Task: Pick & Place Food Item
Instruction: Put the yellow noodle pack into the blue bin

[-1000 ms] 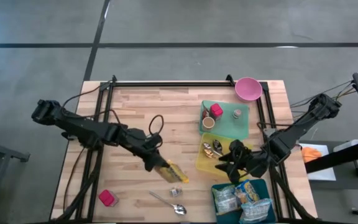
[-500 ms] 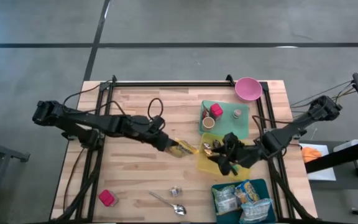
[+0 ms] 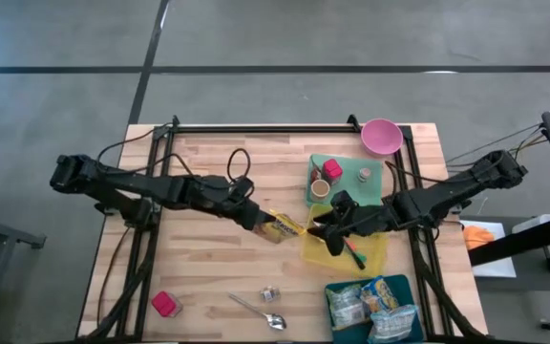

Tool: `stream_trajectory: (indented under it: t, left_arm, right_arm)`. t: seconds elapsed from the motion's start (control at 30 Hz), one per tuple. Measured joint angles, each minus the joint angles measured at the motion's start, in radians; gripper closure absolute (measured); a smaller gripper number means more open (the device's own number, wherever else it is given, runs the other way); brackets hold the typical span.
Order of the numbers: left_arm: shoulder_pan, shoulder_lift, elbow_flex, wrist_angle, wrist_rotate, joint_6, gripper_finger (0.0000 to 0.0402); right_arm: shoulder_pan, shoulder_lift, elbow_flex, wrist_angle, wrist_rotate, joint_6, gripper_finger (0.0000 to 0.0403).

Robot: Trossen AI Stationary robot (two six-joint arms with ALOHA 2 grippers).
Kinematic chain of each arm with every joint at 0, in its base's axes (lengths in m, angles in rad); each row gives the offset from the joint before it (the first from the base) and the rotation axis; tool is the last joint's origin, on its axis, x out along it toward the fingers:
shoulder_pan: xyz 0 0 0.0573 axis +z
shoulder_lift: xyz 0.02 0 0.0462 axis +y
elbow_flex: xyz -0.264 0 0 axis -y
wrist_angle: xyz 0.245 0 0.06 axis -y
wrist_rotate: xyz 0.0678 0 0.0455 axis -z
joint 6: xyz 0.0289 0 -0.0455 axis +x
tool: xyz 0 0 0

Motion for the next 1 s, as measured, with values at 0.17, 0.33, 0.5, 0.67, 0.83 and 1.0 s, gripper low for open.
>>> stream_trajectory:
  t: [0.17,0.33,0.5,0.67,0.83,1.0]
  left_arm:
    - [0.0,0.0,0.0,0.001,0.0,0.002,0.0401]
    - [0.003,0.0,0.0,0.008,0.0,0.003,0.0401]
    - [0.012,0.0,0.0,0.031,0.0,0.003,0.0401]
    - [0.014,0.0,0.0,0.052,0.009,0.005,0.0401]
    - [0.014,-0.001,0.0,0.045,0.026,0.004,0.0401]
    - [0.014,0.0,0.0,0.045,0.03,0.006,0.0401]
  right_arm:
    - [-0.015,0.012,0.0,0.003,-0.019,0.021,0.0103]
    - [-0.015,0.041,0.0,0.023,-0.056,0.021,0.0035]
    - [-0.014,0.073,0.0,0.07,-0.071,-0.001,0.002]
    - [-0.014,0.11,0.023,0.063,-0.071,-0.058,0.0019]
    - [-0.014,0.147,0.081,0.033,-0.062,-0.124,0.0019]
    - [-0.015,0.177,0.142,-0.071,-0.062,-0.158,0.0019]
